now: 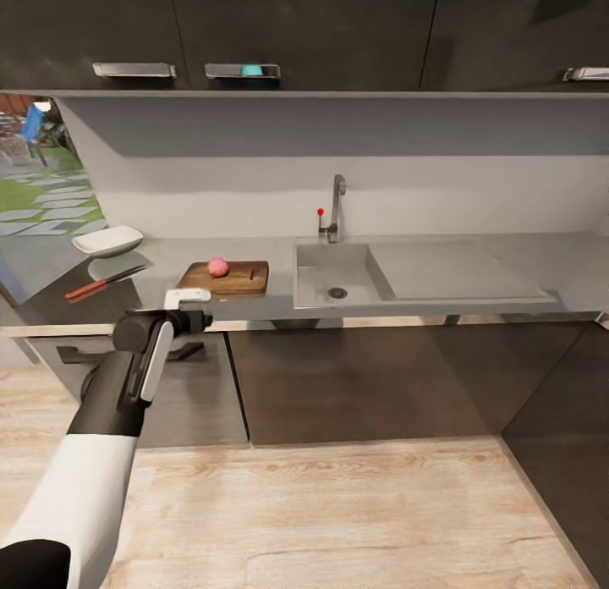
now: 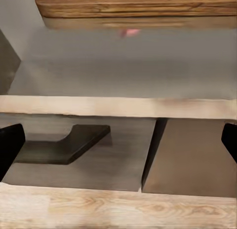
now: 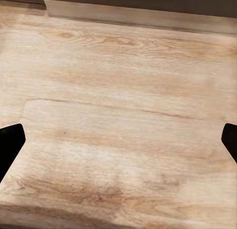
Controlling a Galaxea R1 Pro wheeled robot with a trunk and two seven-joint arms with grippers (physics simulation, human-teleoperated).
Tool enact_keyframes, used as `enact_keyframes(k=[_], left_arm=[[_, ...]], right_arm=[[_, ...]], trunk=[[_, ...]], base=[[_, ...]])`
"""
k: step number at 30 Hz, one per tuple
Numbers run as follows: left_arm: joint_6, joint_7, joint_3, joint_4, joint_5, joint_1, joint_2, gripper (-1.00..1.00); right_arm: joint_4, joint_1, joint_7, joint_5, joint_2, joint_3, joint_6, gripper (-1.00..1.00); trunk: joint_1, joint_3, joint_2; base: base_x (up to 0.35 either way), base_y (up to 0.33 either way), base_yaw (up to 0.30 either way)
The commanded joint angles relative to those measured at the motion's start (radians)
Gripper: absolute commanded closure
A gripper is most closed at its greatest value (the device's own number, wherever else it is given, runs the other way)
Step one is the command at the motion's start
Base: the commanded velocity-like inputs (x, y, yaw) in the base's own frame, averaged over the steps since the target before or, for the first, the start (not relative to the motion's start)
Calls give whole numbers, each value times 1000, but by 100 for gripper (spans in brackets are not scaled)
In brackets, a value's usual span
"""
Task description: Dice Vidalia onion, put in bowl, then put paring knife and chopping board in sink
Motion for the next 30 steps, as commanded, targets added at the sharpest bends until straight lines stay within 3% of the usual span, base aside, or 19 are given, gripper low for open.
enact_keyframes(k=[1,16,23,27,29,30], left_arm=[[4,7,-1,1,7,1,0,-100],[4,7,-1,-10,5,11,0,-100],[-1,2,-1,51,7,14,2,-100],[-98,0,-3,131,7,67,3,-100],[-208,-1,-4,203,7,93,3,-100],[-323,-1,-4,302,7,115,3,-100]], right_arm=[[1,-1,-10,10,0,2,-1,-100],[1,-1,-12,10,0,2,-1,-100],[1,-1,-12,10,0,2,-1,-100],[1,-1,-12,10,-1,2,-1,-100],[1,-1,-12,10,-1,2,-1,-100],[1,-1,-12,10,-1,1,-1,-100]], trunk=[[0,-1,-1],[0,-1,-1],[0,-1,-1],[0,-1,-1],[0,-1,-1],[0,-1,-1]], base=[[0,0,0],[-281,0,0],[-130,0,0],[-8,0,0],[-2,0,0],[0,0,0]])
